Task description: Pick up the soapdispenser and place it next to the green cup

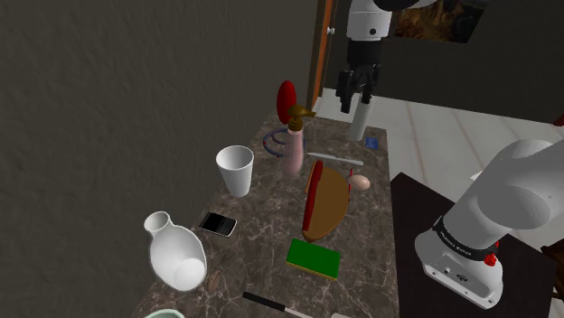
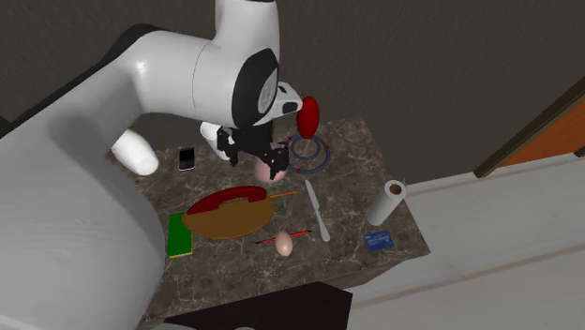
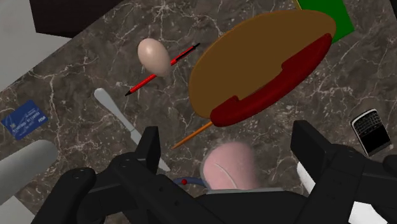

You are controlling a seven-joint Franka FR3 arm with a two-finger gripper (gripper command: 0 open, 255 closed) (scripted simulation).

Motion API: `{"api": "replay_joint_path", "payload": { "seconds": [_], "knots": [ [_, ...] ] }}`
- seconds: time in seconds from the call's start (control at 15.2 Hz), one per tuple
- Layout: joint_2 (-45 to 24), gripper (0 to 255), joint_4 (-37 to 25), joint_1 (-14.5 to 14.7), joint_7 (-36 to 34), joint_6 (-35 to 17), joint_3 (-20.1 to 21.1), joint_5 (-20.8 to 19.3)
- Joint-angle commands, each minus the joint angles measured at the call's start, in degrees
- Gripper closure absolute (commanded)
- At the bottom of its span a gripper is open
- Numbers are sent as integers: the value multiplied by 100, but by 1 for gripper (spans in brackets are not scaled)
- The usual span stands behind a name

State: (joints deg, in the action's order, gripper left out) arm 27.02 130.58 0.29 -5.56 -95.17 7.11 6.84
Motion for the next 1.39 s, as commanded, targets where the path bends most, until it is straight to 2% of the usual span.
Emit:
{"api": "replay_joint_path", "payload": {
  "seconds": [0.0,0.4,0.73,1.32],
  "knots": [
    [-422,0,-235,-2,-19,-288,70,-56],
    [-1613,0,-1152,35,-206,-827,300,-290],
    [-2620,0,-2106,104,-403,-1081,450,-595],
    [-2712,0,-1623,115,-416,-1657,454,-613]
  ]
}}
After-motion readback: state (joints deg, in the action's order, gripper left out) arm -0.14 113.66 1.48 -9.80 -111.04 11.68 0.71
